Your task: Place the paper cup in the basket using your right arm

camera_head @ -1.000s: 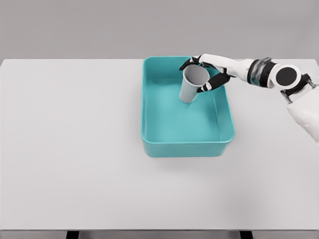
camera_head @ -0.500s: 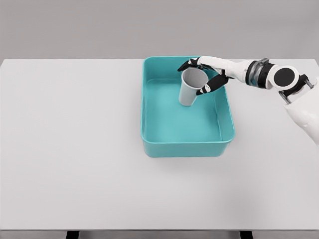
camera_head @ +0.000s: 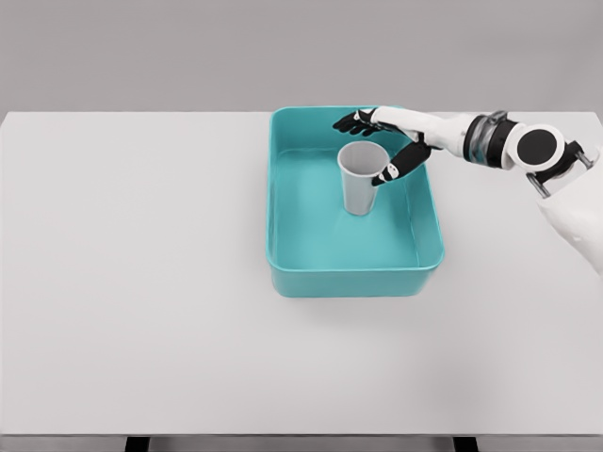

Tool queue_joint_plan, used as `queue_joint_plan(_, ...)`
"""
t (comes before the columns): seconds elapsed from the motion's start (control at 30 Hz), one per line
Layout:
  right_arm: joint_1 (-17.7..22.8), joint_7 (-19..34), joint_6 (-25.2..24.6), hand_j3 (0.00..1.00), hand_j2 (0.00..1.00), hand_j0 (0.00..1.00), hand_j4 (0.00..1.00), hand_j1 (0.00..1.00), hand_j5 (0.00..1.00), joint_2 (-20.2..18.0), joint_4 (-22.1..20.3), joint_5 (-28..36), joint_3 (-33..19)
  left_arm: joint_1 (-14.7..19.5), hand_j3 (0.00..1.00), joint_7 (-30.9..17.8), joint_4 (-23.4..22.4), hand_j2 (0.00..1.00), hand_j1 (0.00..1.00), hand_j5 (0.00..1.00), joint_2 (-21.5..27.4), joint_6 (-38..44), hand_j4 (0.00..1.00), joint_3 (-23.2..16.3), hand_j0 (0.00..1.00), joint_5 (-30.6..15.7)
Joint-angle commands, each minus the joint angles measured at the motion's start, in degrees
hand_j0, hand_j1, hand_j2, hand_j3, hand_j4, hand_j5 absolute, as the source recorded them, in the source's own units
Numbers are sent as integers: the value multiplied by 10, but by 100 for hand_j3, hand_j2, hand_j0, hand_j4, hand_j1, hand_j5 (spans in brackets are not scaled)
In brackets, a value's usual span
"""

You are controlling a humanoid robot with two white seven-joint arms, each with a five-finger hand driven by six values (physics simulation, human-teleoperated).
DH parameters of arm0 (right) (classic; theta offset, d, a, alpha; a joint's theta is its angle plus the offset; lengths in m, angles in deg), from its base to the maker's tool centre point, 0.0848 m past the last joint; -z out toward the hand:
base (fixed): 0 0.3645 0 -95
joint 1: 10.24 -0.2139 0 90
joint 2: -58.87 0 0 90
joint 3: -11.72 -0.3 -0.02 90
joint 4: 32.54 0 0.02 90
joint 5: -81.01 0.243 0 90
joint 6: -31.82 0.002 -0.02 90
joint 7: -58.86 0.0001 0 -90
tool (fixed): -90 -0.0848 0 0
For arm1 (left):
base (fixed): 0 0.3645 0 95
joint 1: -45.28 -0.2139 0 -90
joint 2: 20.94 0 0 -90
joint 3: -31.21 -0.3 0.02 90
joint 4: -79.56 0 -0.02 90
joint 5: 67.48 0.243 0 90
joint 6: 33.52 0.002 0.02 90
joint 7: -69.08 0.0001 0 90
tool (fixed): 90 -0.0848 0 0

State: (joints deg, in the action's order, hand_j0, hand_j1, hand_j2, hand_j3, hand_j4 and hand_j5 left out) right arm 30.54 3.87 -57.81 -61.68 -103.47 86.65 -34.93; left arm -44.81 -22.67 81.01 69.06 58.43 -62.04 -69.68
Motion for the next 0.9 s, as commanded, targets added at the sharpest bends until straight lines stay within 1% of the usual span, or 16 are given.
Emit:
queue_joint_plan(0.0, 1, 0, 0, 97, 97, 97, 97, 97, 97, -3, -8, 2, -1, 0, 100, 0, 0, 100, 100, 100, 0, 0, 100, 0, 100, 0)
queue_joint_plan(0.27, 4, 0, 1, 98, 98, 98, 98, 98, 98, -5, -13, 2, -1, 0, 100, 0, 0, 100, 100, 100, 0, 0, 100, 0, 100, 0)
queue_joint_plan(0.37, 11, 0, 1, 98, 98, 98, 98, 98, 98, -6, -29, 2, 0, 0, 100, 0, 0, 100, 100, 100, 0, 0, 100, 0, 100, 0)
queue_joint_plan(0.43, 14, 0, 1, 98, 98, 98, 98, 98, 98, -7, -31, 2, 0, 0, 100, 0, 0, 100, 100, 100, 0, 0, 100, 0, 100, 0)
queue_joint_plan(0.57, 18, 0, 1, 98, 98, 98, 98, 98, 98, -8, -47, 2, -1, 0, 100, 0, 0, 100, 100, 100, 0, 0, 100, 0, 100, 0)
queue_joint_plan(0.63, 18, 0, 0, 98, 98, 98, 98, 98, 98, -17, -55, 2, -1, 0, 100, 0, 0, 100, 100, 100, 0, 0, 100, 0, 100, 0)
queue_joint_plan(0.87, 32, 0, 0, 98, 98, 98, 98, 98, 98, -27, -77, 2, -2, 0, 100, 0, 0, 100, 100, 100, 0, 1, 100, 0, 100, 0)
